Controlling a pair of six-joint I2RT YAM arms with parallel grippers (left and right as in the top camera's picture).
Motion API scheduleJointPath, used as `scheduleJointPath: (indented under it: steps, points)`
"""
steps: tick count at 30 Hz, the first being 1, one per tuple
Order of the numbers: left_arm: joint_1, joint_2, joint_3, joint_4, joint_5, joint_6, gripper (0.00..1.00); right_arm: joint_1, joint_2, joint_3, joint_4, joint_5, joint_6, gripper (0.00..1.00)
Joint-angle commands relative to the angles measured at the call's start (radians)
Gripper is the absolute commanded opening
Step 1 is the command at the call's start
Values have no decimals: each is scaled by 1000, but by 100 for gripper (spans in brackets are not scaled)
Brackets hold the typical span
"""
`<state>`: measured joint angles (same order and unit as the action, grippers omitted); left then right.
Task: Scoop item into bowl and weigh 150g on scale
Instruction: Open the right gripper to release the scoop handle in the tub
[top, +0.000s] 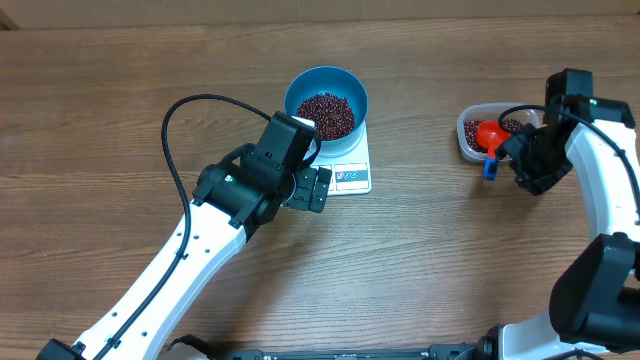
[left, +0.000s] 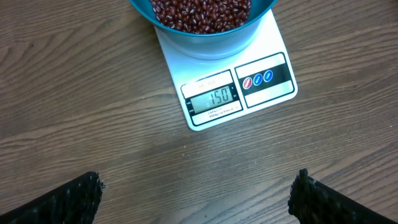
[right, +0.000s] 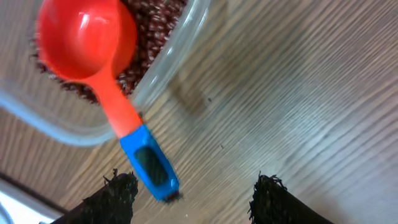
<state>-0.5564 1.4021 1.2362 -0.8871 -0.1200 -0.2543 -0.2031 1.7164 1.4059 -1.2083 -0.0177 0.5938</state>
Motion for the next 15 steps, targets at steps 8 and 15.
scheduleJointPath:
  steps: [8,15]
  points:
    - [0,-7,-7,1,2,15,100,96,-190,178,-92,13,-319,68]
    - [0,-7,-7,1,2,15,100,203,-315,178,-153,9,-367,82]
